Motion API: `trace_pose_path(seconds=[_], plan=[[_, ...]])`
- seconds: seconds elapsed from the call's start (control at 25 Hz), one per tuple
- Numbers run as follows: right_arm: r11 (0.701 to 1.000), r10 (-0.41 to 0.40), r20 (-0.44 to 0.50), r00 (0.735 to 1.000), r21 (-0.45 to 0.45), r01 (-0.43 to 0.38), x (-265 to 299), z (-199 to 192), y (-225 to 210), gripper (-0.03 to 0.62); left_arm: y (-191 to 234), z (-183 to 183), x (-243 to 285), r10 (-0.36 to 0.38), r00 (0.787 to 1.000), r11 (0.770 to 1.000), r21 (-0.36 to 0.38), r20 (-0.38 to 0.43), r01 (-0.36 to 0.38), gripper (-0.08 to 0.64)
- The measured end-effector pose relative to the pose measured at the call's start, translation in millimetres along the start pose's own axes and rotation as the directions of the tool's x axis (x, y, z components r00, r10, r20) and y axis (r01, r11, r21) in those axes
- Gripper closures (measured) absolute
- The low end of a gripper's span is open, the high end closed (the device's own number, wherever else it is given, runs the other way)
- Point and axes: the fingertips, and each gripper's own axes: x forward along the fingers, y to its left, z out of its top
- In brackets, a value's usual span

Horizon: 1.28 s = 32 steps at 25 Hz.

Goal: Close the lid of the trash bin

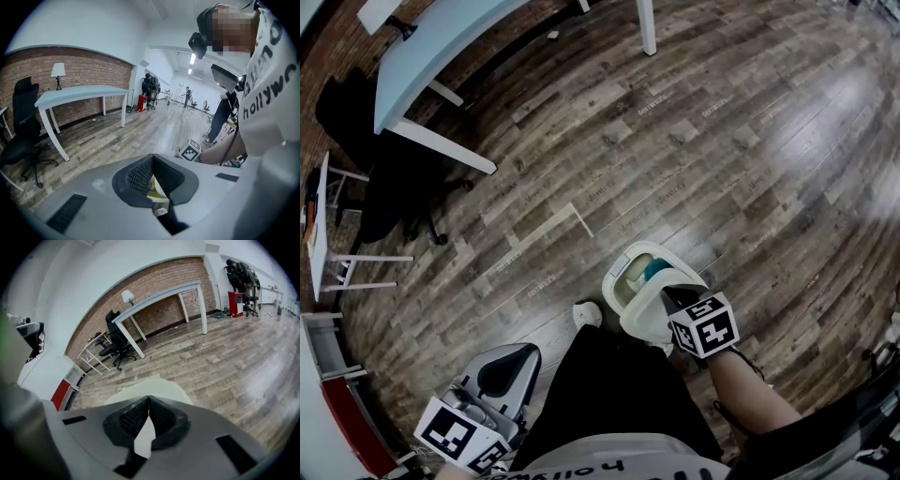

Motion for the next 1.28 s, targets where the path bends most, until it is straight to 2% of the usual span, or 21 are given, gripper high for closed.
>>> trace_pose_path(seconds=[0.12,0.24,0.44,0.68,0.88,1.12,1.28], plan=[[0.999,-0.024,0.000,1.000,0.037,0.024,12.0,3.6,0.2,0.583,13.5,1.4,7.1,-0.038,0.999,0.999,-0.037,0.025,0.039,0.554],[0.996,-0.051,-0.002,0.999,0.072,0.051,23.0,3.7,-0.3,0.583,26.7,2.5,18.1,-0.076,0.997,0.996,-0.040,0.033,0.077,0.553],[0.986,-0.110,-0.028,0.993,0.120,0.113,41.8,5.6,-7.6,0.582,59.8,5.8,29.2,-0.099,0.994,0.993,-0.059,0.040,0.102,0.554],[0.972,-0.168,-0.087,0.982,0.149,0.179,74.2,5.2,-16.5,0.583,108.9,-12.3,23.0,-0.072,0.997,0.991,-0.113,0.010,0.073,0.553],[0.955,-0.239,-0.144,0.960,0.141,0.259,102.8,2.2,-27.7,0.583,140.9,-34.1,22.7,-0.062,0.998,0.988,-0.145,-0.030,0.057,0.554],[0.938,-0.284,-0.184,0.941,0.150,0.313,131.9,-6.5,-38.3,0.583,157.5,-56.9,25.6,-0.076,0.995,0.986,-0.152,-0.059,0.066,0.554],[0.931,-0.299,-0.227,0.927,0.142,0.335,145.5,-11.4,-45.0,0.583,164.2,-65.5,18.5,-0.080,0.994,0.990,-0.120,-0.071,0.071,0.554]])
